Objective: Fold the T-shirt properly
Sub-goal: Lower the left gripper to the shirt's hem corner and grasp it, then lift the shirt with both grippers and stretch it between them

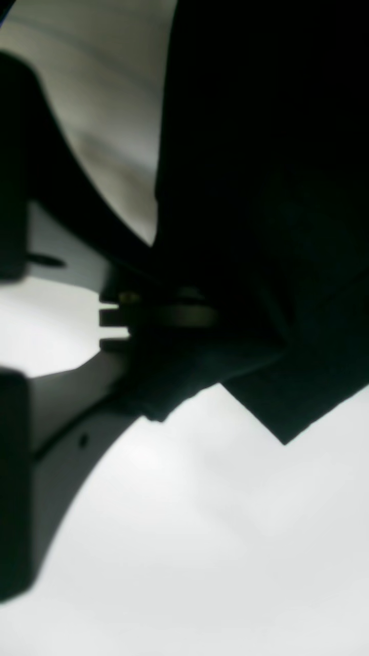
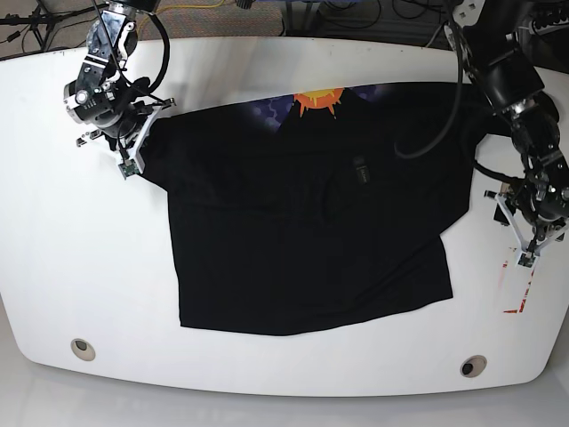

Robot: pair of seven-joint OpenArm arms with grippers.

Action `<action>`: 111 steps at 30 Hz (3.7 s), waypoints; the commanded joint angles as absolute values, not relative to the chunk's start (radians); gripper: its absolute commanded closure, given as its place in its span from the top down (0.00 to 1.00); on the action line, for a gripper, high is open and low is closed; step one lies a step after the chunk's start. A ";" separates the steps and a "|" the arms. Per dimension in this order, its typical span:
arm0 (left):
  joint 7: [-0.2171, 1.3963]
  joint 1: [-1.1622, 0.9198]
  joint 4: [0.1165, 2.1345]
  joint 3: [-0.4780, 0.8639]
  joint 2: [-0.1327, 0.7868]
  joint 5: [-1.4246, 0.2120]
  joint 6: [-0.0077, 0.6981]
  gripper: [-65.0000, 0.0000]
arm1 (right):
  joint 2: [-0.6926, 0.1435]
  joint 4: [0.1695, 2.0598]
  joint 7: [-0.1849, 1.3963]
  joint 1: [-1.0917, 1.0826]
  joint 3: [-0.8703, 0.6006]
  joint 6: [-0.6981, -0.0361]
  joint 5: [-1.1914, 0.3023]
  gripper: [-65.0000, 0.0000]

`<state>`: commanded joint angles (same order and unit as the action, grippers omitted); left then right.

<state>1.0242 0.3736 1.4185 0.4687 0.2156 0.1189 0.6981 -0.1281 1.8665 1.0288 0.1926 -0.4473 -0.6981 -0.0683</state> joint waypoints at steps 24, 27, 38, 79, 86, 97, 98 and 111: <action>0.636 0.642 0.773 0.584 0.185 0.117 0.535 0.55 | -0.128 1.867 1.029 0.185 -0.447 -0.698 -0.068 0.00; 0.605 0.642 0.740 0.584 0.185 0.117 0.519 0.55 | -0.128 1.867 1.029 0.185 -0.447 -0.698 -0.068 0.00; 0.518 0.659 0.596 0.584 0.183 0.117 0.512 0.55 | -0.128 1.867 1.029 0.173 -0.447 -0.698 -0.068 0.00; 0.587 0.677 0.633 0.670 0.113 0.117 0.518 0.00 | -0.127 1.874 1.029 0.171 -0.447 -0.698 -0.070 0.00; 0.736 0.631 0.851 0.677 0.113 0.117 0.558 0.00 | -0.134 1.876 1.032 0.153 -0.449 -0.698 -0.068 0.00; 0.935 0.526 1.253 0.671 0.110 0.119 0.656 0.00 | -0.166 1.867 1.032 0.027 -0.446 -0.698 -0.068 0.00; 0.946 0.526 1.274 0.671 0.110 0.119 0.661 0.00 | -0.166 1.867 1.032 0.013 -0.446 -0.698 -0.068 0.00; 1.110 0.579 1.600 0.668 0.110 0.117 0.674 0.00 | -0.254 1.779 1.033 -0.272 -0.441 -0.698 -0.068 0.00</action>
